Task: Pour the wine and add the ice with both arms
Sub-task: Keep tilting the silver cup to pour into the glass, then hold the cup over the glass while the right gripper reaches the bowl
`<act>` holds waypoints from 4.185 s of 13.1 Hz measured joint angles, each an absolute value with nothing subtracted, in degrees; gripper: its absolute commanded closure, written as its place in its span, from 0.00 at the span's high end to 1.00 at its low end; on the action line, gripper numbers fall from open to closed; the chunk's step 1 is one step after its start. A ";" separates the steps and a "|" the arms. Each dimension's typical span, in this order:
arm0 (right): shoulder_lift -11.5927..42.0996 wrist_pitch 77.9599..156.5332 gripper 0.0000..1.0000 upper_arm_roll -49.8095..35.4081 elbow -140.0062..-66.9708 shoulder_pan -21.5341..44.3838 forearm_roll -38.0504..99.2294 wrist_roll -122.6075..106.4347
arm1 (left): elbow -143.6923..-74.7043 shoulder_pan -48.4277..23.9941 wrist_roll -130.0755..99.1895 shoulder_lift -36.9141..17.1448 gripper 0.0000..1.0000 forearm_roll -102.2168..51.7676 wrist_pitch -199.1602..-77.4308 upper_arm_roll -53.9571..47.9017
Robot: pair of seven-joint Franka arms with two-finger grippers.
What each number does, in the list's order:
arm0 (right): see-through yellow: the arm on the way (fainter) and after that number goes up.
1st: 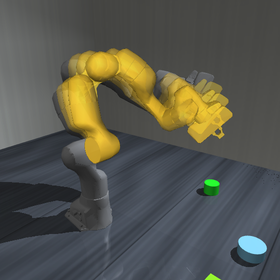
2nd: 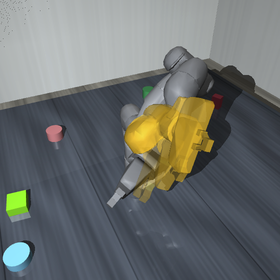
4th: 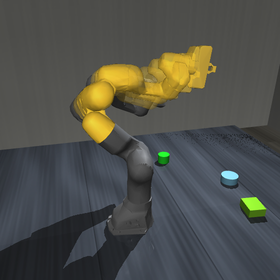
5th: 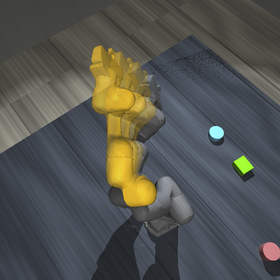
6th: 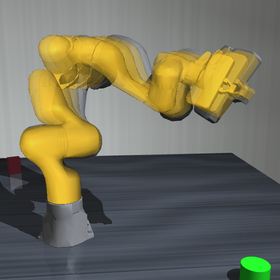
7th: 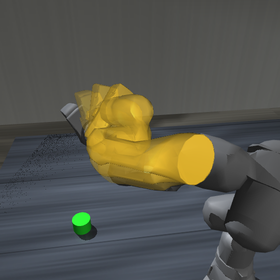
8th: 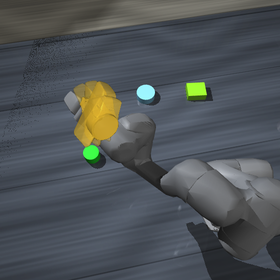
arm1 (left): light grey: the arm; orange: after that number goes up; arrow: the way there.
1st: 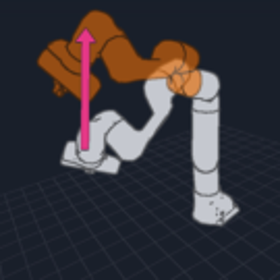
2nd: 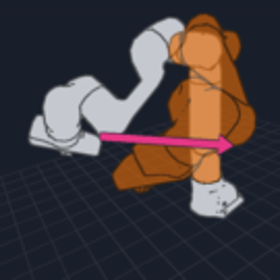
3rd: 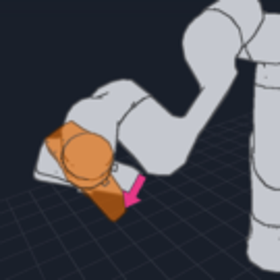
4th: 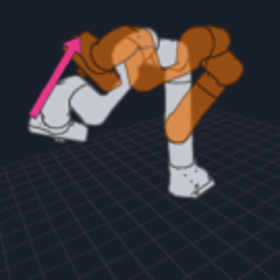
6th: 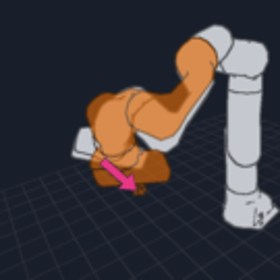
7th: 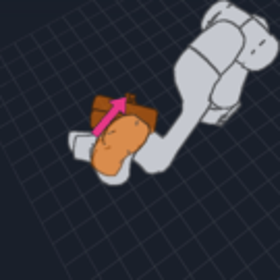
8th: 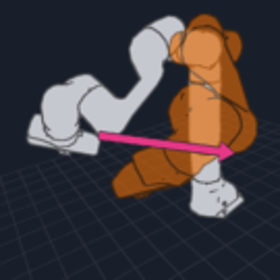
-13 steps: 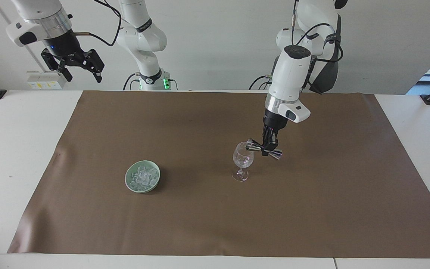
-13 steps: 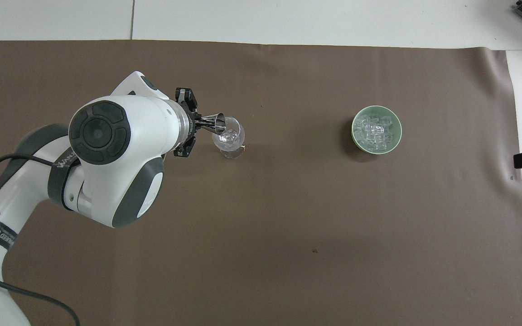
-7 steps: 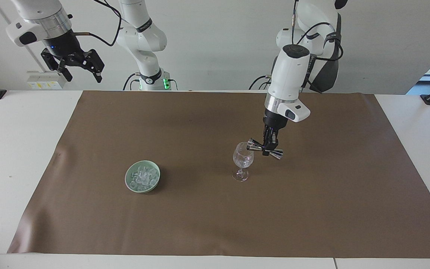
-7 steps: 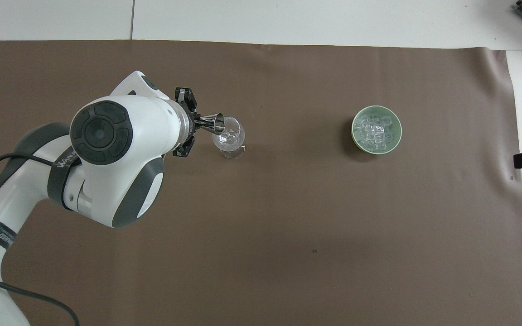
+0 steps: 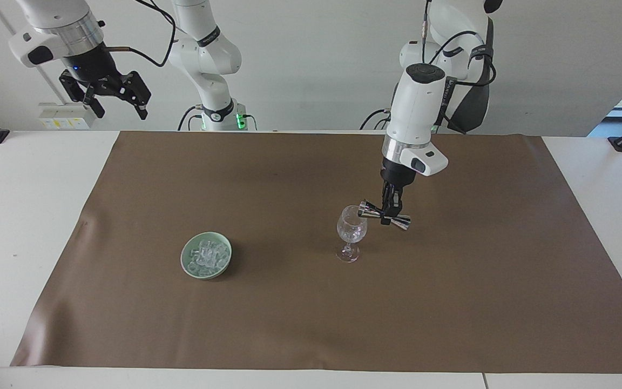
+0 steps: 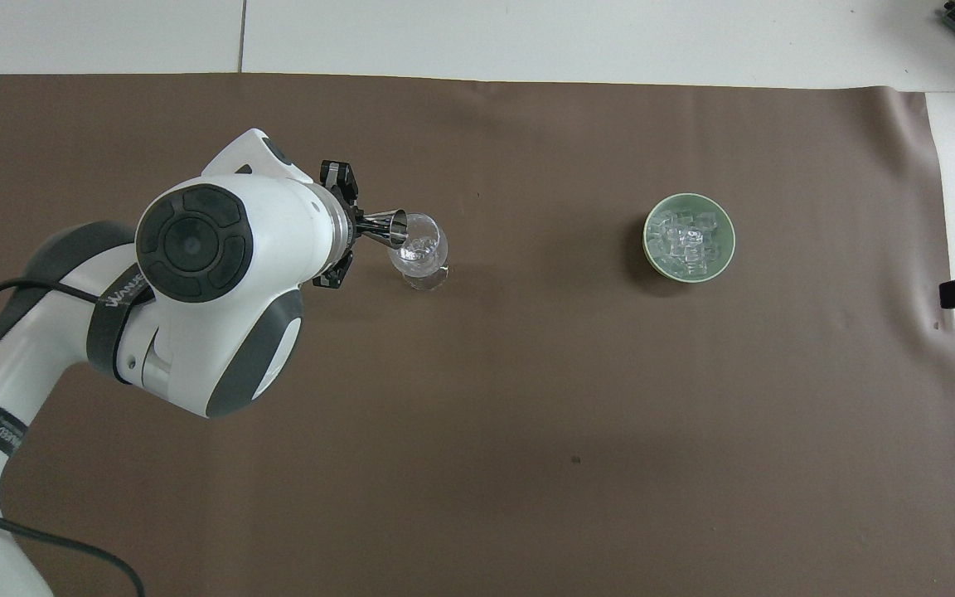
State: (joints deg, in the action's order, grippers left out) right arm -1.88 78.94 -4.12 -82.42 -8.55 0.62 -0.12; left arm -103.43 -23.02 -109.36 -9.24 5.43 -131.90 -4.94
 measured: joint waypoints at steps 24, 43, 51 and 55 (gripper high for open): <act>-1.88 78.94 1.00 -4.12 -82.42 -8.55 0.62 -0.12 | -99.51 -25.24 -111.42 -11.21 0.00 11.34 -127.37 -4.91; -1.88 79.36 1.00 -3.89 -82.42 -8.63 0.62 -0.12 | -97.10 -26.53 -113.24 -12.13 0.00 15.98 -124.03 -4.89; -2.67 87.66 1.00 -4.32 -87.31 -8.31 0.69 0.09 | -97.06 -26.70 -113.67 -12.14 0.00 16.93 -123.88 -4.90; -2.60 95.42 1.00 -4.47 -94.16 -5.47 0.75 0.36 | -97.06 -26.70 -113.77 -12.14 0.00 17.54 -123.87 -4.90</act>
State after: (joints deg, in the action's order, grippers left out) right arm -2.60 95.42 -4.47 -94.16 -5.47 0.75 0.36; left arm -97.06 -26.70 -113.77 -12.14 17.54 -123.87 -4.90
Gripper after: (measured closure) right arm 0.000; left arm 0.784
